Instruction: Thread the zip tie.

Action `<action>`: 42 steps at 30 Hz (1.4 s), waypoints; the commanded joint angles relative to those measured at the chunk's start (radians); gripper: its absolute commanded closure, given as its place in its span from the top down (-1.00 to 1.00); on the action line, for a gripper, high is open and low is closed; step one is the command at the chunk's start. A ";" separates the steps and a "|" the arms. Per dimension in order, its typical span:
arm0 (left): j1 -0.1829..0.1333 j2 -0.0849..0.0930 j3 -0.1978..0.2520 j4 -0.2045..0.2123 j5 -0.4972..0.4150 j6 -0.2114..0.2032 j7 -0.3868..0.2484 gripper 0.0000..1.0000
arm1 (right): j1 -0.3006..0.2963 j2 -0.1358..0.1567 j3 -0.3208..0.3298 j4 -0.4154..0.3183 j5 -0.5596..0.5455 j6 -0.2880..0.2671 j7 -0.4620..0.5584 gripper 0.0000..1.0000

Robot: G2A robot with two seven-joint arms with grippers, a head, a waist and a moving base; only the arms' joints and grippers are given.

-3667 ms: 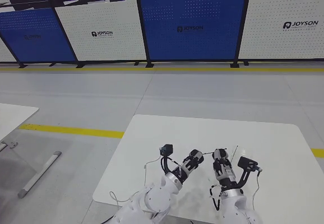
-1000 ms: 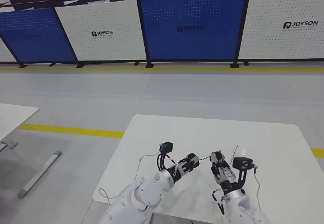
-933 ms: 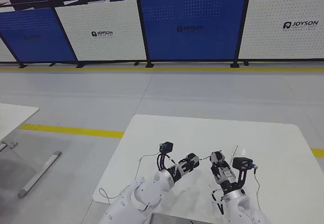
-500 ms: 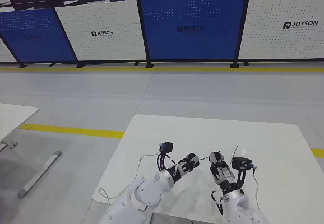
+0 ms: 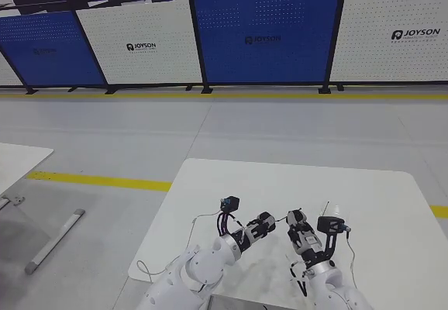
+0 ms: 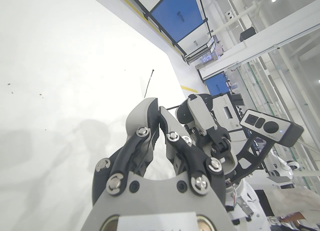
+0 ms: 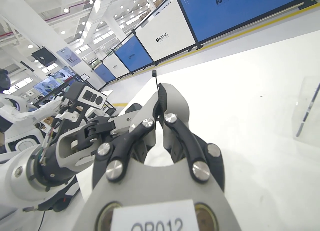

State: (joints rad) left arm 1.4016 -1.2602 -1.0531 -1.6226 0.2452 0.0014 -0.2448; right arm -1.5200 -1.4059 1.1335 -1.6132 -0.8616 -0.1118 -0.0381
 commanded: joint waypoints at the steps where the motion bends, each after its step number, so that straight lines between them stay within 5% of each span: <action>1: 0.000 0.000 0.000 0.000 0.000 0.000 0.000 -1.00 | -0.004 0.001 0.004 -0.002 0.000 -0.002 -0.011 -1.00; 42: 0.000 0.000 0.000 0.000 0.000 0.000 0.000 -1.00 | 0.001 0.005 -0.010 -0.009 -0.024 0.018 -0.002 -1.00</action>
State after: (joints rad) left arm 1.4016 -1.2602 -1.0531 -1.6226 0.2452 0.0014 -0.2447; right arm -1.5193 -1.4003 1.1237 -1.6223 -0.8868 -0.0939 -0.0389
